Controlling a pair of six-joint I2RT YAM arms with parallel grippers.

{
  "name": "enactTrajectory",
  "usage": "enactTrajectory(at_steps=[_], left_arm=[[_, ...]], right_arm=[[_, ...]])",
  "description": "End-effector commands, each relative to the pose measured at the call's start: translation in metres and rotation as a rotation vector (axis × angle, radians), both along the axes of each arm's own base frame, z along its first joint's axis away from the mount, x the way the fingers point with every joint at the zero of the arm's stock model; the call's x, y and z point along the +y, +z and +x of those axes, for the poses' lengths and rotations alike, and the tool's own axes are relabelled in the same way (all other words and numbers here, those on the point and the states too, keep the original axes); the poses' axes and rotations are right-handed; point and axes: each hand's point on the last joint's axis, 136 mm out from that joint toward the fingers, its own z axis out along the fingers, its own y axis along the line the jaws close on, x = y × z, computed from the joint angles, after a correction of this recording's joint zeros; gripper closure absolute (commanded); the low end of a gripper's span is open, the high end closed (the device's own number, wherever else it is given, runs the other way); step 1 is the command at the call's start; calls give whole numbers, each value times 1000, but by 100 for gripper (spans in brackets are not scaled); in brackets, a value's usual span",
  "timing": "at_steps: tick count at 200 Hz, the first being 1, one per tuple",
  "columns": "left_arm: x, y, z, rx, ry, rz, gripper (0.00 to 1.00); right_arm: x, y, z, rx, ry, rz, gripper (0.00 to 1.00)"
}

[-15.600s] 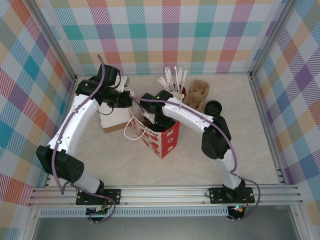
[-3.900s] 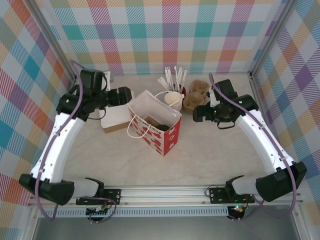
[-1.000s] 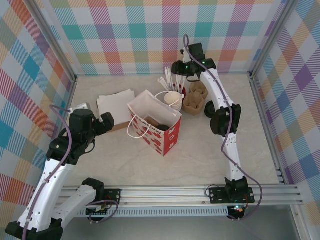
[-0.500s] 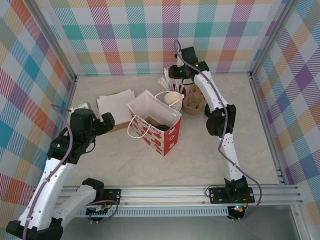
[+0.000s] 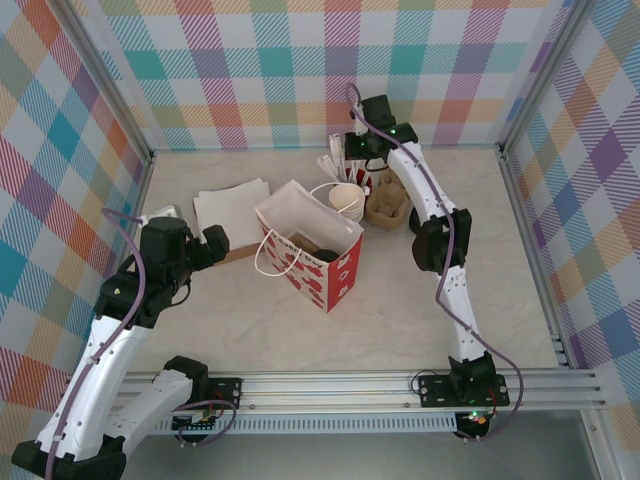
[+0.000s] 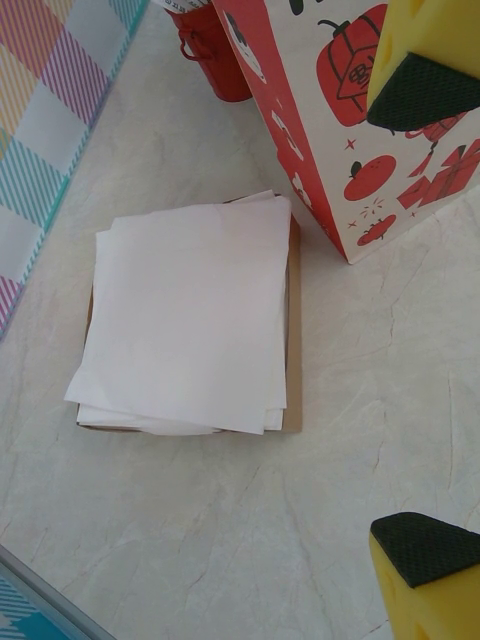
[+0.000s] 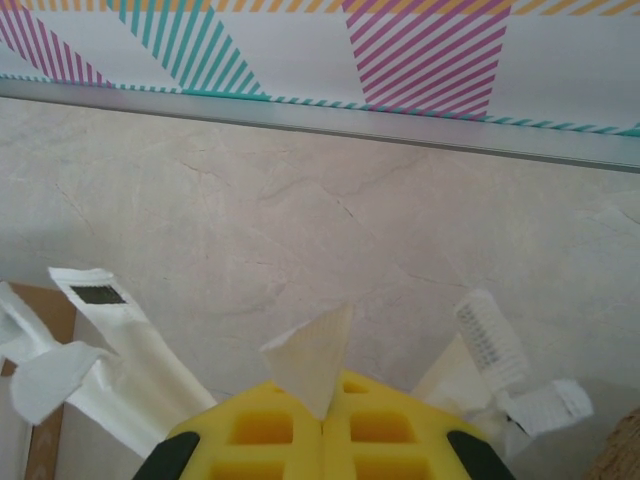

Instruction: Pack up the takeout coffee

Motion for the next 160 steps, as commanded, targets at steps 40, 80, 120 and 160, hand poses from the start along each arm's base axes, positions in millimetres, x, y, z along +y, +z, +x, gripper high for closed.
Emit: enactTrajectory(at_steps=[40,80,120,160], left_arm=[[5,3,0,-16,17,4,0],[3,5,-1,-25,15,-9,0],[3,8,-2,-35,16,-18,0],[3,7,-3,-38,16,-25,0]], right_arm=[[-7,100,-20,-163,23,17,96],[-9,139,-32,-234,32,24,96],[-9,163,-41,-288,43,14,96],[-17,168,-37,-322,15,-31,96]])
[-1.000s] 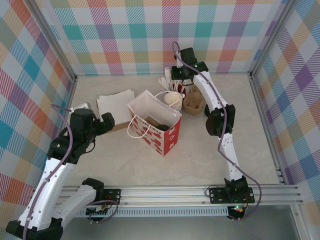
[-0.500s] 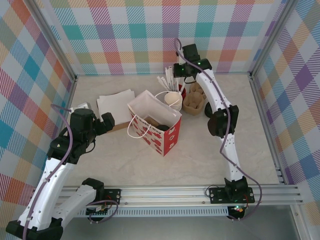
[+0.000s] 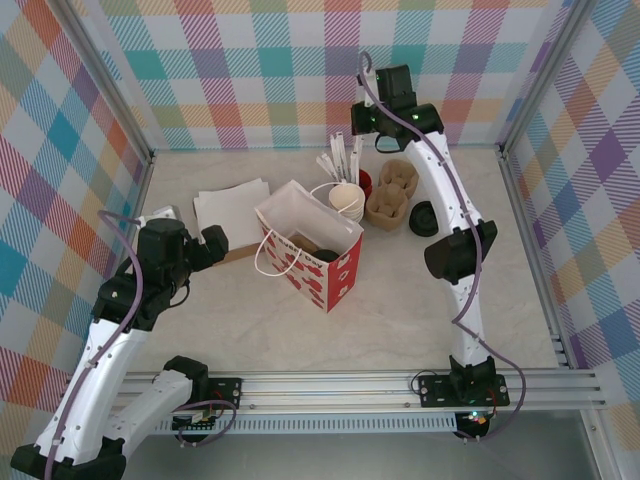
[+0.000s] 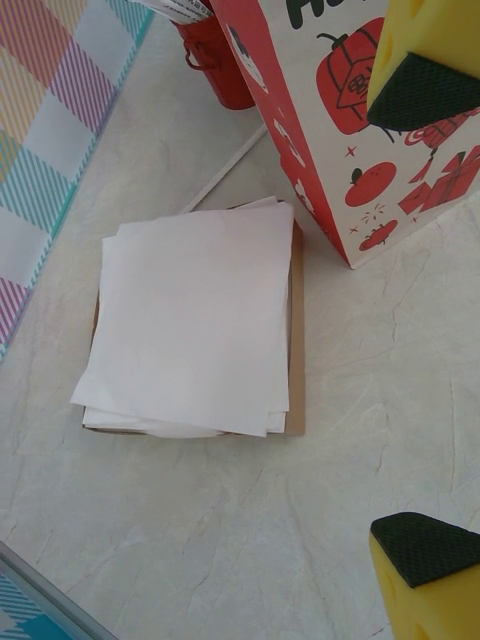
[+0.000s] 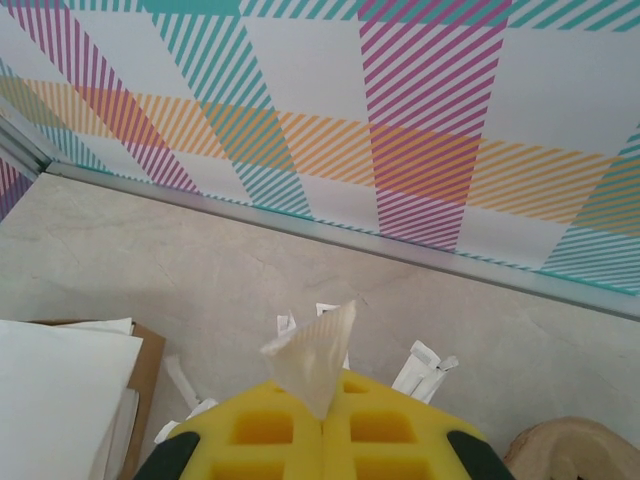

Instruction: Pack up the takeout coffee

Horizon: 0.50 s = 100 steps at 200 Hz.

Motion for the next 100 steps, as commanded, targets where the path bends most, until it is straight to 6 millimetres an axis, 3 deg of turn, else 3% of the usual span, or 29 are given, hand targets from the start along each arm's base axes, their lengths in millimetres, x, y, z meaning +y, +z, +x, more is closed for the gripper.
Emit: enactTrajectory(at_steps=[1,53,100], left_arm=[[3,4,-1,-22,18,-18,0],[2,4,-1,-24,17,-27,0],[-2,2,1,-26,12,-48,0]], right_arm=[[-7,26,-2,-79,-16,-29,96],[-22,70,-14,-182,-45,-54,95],[-32,123,-51,-250,-34,-14,95]])
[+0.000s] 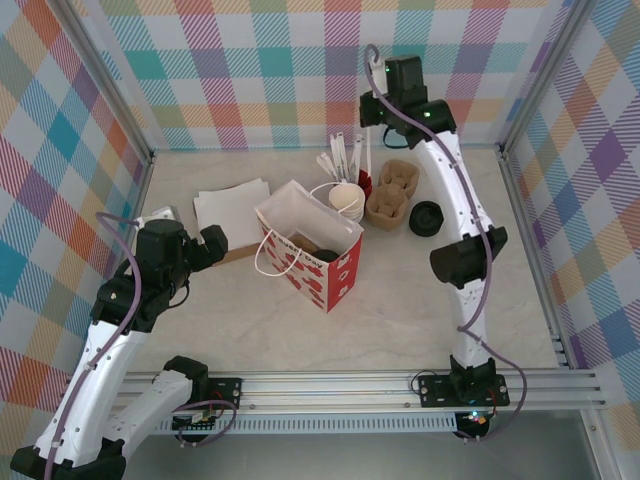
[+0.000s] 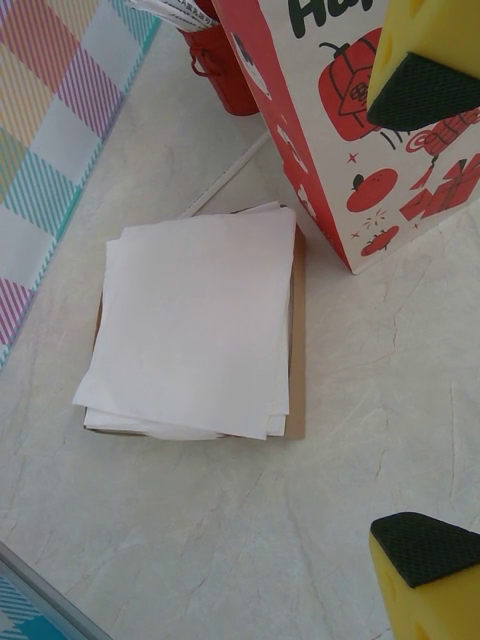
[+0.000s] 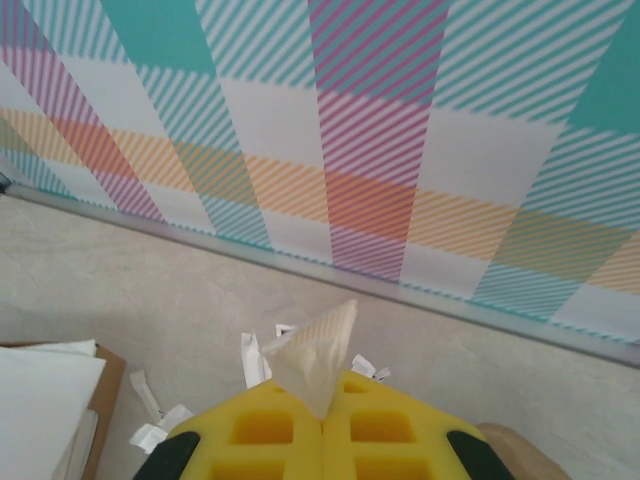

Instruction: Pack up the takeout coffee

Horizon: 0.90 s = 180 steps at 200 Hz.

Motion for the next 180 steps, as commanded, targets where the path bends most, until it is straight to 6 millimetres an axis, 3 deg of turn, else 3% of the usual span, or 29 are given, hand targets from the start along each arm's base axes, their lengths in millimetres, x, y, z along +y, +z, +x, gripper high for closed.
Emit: enactTrajectory(at_steps=[1,50,88,132,180], left_arm=[[-2,1,2,-18,4,-32,0],[-6,-3,5,-16,1,-67,0],[-9,-6,7,-16,0,-91,0],[-14,-7,10,-13,-5,-115,0],[-18,-8,12,-10,-14,-135,0]], right_arm=[[-10,69,-36,-123,14,38,95],[-12,116,-95,-153,86,145,95],[-10,145,-157,-170,187,311,95],[9,130,-212,-107,302,440,94],[38,98,-237,-144,362,499,94]])
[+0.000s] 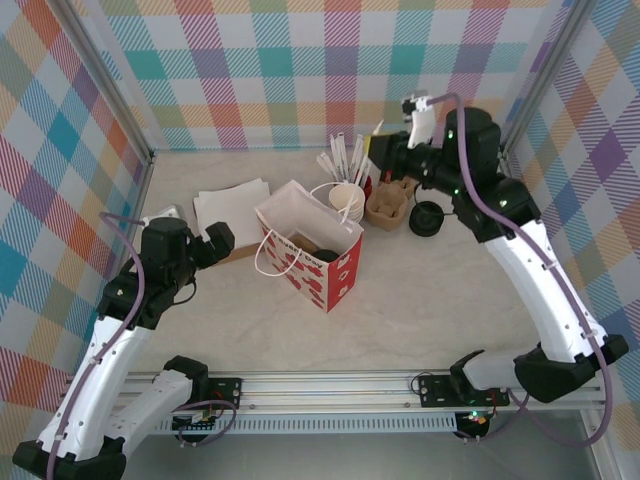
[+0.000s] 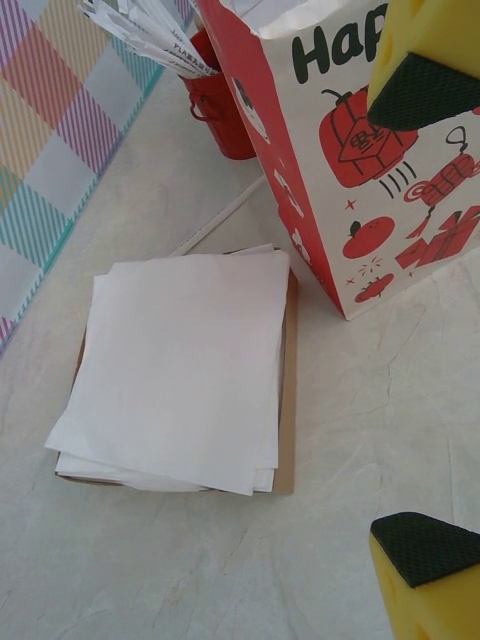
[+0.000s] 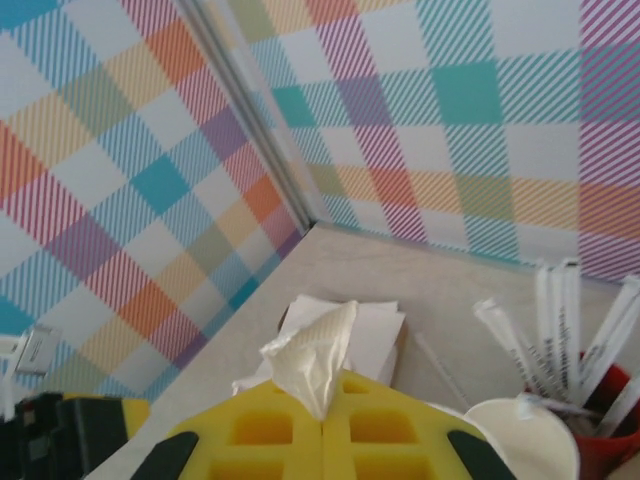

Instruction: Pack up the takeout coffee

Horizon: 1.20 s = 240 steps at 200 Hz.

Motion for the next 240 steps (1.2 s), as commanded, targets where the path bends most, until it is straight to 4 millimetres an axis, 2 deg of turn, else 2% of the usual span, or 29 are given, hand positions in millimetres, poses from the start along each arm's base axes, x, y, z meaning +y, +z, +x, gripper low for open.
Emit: enactTrajectory(at_steps=[1,12,127,154,176,240], left_arm=[[-1,-1,3,-8,6,-26,0],[-1,-1,3,-8,7,-25,0],[0,-2,4,-10,13,-19,0],[0,1,4,-13,10,-13,0],[2,4,5,-19,12,-1,0],[-3,22,17,1,5,8,0]], right_arm=[[16,13,-5,-85,27,102,94],[24,-2,-4,-79,29,95,94],[121,-102,19,-12,118,41,92],[127,-119,23,28,122,0,79],[119,-115,22,18,102,-37,67],[83,-66,4,-54,60,-158,43]])
